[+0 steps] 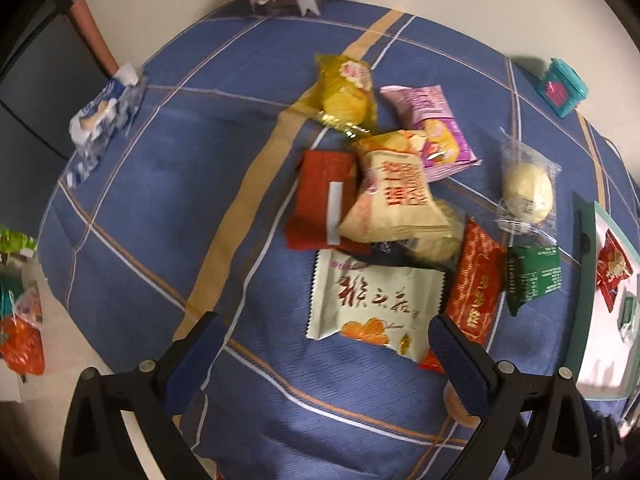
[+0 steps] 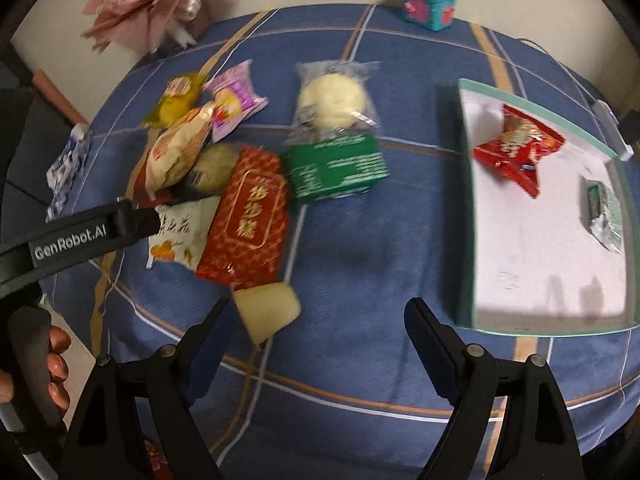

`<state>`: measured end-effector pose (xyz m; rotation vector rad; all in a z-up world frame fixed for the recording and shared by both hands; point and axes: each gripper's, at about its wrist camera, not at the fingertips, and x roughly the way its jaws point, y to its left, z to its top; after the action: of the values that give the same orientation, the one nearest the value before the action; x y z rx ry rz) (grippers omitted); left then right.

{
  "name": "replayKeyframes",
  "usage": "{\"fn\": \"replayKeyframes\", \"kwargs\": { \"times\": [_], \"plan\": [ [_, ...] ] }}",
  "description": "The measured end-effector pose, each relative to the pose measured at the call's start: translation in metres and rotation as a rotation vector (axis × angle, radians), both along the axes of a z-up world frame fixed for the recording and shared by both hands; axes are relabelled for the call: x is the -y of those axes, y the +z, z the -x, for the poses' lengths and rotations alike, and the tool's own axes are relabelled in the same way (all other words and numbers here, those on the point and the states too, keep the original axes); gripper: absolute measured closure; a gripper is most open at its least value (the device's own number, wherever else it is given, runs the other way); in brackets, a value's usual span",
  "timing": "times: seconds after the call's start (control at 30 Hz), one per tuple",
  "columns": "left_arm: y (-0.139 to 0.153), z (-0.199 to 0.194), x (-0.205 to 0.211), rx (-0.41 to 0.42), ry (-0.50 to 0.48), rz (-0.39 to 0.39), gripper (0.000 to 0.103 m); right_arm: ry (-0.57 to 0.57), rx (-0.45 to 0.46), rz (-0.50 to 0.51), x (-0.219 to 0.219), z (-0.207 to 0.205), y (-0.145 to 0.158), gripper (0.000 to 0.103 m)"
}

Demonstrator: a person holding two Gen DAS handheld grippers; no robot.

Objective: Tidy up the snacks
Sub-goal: 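Move the right tool back to the yellow cup jelly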

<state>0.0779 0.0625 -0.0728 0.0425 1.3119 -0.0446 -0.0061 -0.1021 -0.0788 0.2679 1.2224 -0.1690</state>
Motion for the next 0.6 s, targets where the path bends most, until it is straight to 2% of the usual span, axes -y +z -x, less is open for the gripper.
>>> {"fn": "replayKeyframes", "kwargs": {
  "times": [0.6],
  "plan": [
    [-0.029,-0.021,-0.006,-0.084,0.008,-0.002,0.0,0.062,-0.12,-0.021,-0.025,-0.03,-0.054,0.017]
  ]
}}
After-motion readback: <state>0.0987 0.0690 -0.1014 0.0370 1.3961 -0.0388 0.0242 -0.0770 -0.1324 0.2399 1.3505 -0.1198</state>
